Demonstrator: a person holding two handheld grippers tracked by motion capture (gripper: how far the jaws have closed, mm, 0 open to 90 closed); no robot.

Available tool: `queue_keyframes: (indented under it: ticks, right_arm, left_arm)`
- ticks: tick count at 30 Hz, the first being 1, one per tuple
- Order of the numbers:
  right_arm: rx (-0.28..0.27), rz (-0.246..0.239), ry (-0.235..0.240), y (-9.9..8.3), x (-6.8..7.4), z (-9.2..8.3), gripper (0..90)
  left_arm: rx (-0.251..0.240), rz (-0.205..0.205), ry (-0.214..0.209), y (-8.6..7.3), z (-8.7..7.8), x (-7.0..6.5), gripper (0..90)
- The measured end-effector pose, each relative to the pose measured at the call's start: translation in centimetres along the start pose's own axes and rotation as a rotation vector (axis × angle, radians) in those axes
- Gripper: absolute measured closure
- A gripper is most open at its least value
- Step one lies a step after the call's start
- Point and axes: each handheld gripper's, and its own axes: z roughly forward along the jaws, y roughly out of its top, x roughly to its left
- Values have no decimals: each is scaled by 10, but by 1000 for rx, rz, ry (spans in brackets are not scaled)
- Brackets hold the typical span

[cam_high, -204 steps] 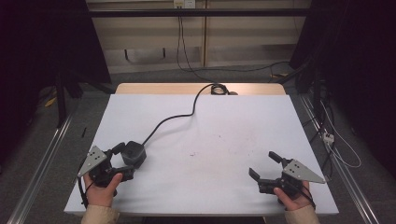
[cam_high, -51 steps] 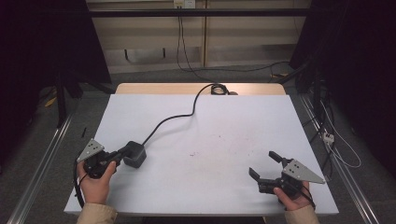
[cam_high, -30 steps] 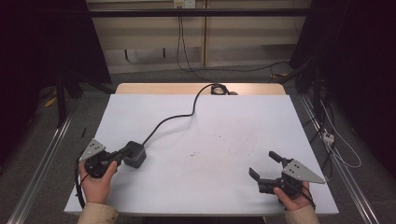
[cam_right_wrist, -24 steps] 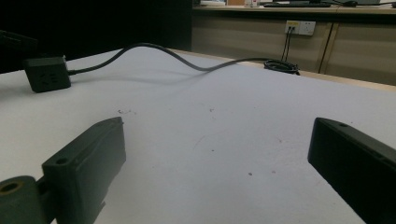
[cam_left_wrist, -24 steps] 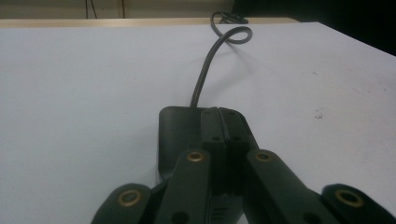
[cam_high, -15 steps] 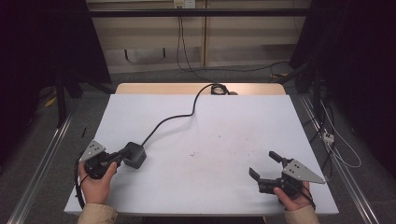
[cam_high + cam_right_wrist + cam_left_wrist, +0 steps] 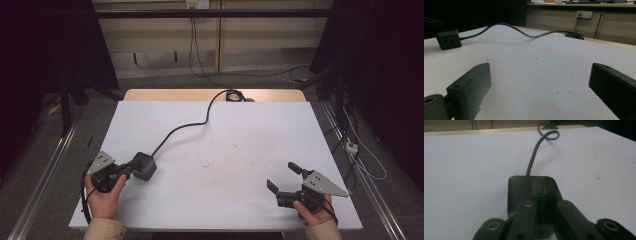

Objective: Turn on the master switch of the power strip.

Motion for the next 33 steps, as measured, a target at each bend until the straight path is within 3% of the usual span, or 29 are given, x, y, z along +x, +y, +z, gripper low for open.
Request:
queue_keyframes:
  ticks: [6, 12, 16, 33]
  right_arm:
    - [-1, 1, -2, 0, 0, 0, 37]
    - [-1, 3, -4, 0, 0, 0, 37]
    - [-1, 0, -4, 0, 0, 0, 37]
    - [1, -1, -5, 0, 0, -1, 37]
  left_arm:
    - [4, 2, 2, 0, 0, 0, 900]
    - [17, 30, 17, 1, 0, -2, 900]
    - [13, 10, 7, 1, 1, -1, 900]
    - [18, -3, 7, 0, 1, 0, 900]
